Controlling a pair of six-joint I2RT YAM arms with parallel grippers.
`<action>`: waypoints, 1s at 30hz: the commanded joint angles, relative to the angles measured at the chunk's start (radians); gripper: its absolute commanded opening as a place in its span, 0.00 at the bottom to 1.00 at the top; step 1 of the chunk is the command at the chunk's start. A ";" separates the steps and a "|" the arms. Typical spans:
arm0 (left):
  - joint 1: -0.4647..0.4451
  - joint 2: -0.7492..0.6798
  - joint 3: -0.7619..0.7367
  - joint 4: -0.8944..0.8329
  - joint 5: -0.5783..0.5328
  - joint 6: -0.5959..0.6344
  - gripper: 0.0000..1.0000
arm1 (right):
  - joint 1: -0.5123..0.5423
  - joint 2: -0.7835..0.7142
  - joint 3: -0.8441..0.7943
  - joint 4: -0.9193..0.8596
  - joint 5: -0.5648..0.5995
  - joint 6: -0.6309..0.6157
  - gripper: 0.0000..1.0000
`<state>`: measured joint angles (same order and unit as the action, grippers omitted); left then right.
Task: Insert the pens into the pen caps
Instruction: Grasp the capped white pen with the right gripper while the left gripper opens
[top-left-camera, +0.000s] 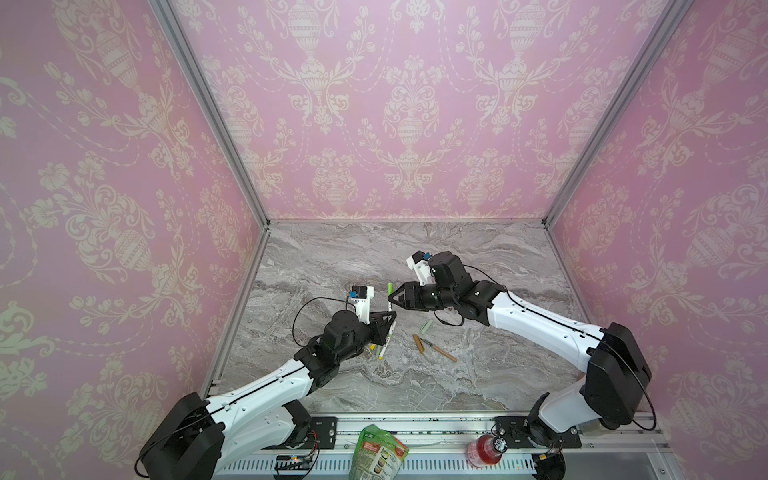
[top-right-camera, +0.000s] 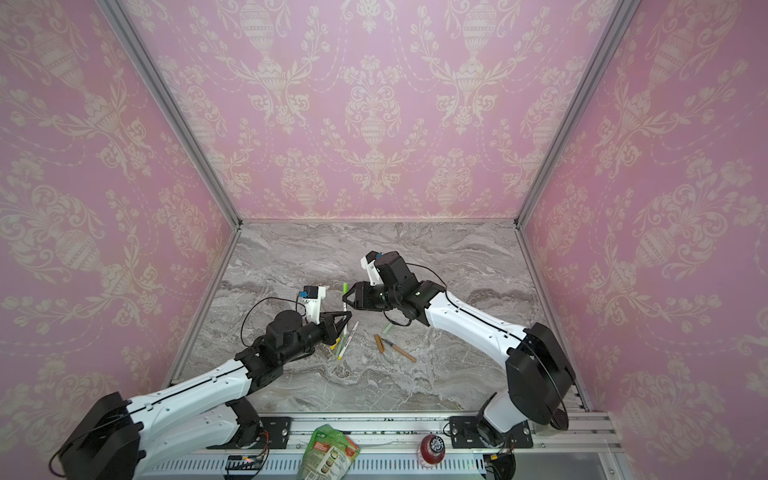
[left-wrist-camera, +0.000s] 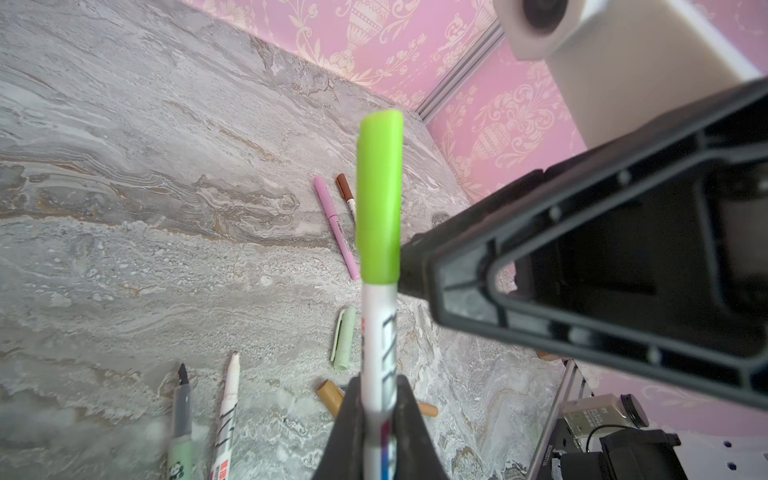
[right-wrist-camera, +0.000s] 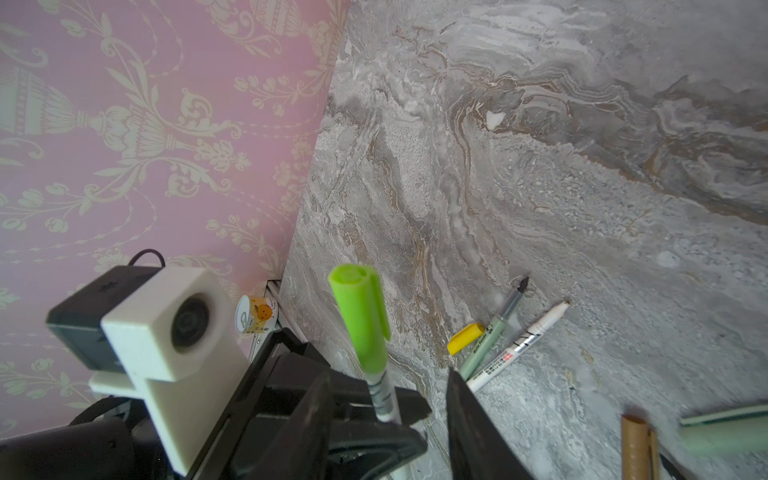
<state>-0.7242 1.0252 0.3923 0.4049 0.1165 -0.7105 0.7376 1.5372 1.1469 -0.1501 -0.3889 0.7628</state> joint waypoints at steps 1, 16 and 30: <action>-0.004 0.006 0.029 0.048 0.024 -0.038 0.00 | 0.015 0.024 -0.018 0.057 -0.022 0.018 0.41; -0.004 0.030 0.027 0.078 0.000 -0.066 0.00 | 0.032 0.056 -0.004 0.051 0.001 0.031 0.07; -0.004 -0.262 -0.035 -0.321 -0.110 0.004 0.58 | -0.166 0.209 0.208 -0.411 0.106 -0.153 0.03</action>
<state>-0.7242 0.8234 0.3706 0.2520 0.0715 -0.7475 0.5964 1.6878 1.3025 -0.3843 -0.3283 0.6960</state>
